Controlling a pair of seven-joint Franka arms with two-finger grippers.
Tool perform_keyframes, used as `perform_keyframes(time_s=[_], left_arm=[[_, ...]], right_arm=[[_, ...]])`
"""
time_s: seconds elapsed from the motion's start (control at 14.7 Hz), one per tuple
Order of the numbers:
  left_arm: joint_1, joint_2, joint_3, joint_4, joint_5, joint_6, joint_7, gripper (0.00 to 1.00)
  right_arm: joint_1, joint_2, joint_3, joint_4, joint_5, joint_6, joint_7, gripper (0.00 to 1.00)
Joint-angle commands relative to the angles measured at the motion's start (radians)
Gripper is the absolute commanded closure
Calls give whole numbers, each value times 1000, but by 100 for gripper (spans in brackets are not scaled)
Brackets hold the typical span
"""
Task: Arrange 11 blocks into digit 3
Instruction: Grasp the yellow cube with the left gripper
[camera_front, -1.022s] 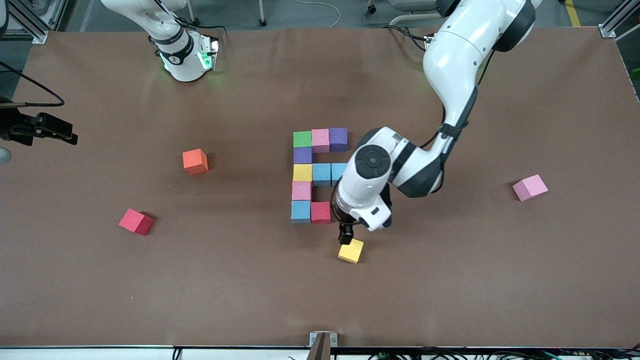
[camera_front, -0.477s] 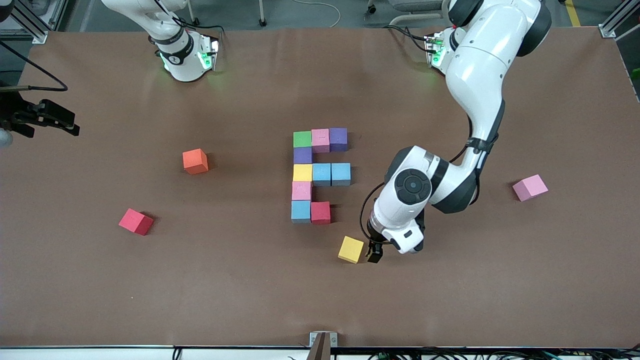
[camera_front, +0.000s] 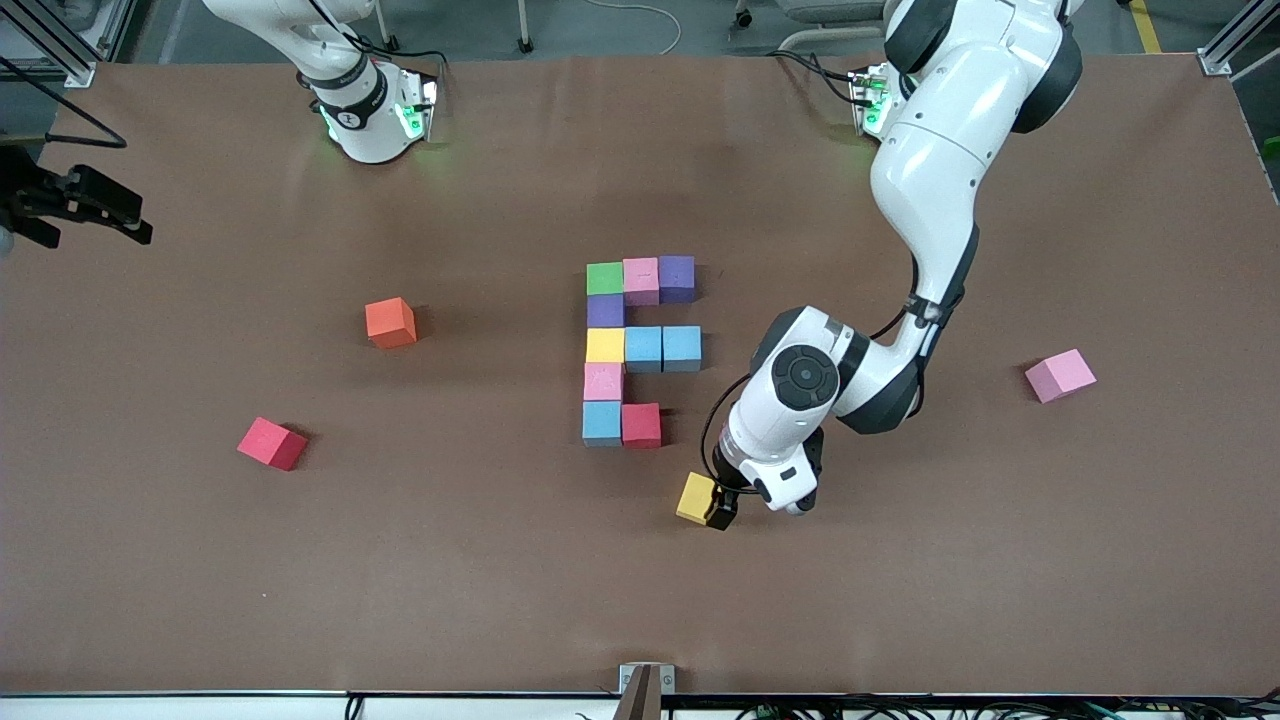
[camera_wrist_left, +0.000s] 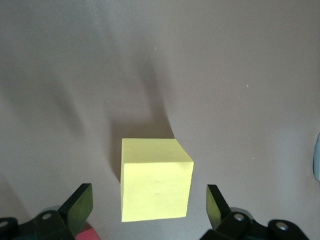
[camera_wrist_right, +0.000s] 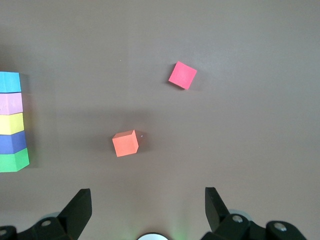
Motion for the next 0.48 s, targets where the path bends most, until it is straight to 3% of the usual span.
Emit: perform_keyframes(time_s=[0.0,0.41], left_arm=[[0,32,-3,22,-18,47,21,0],[-6,83,-3,45,-37,108,18,0]], right_arm=[[-31,-53,23,-45,-9,-11,0,0],[-31,-83,22,-44,-9,-52,-2,0]])
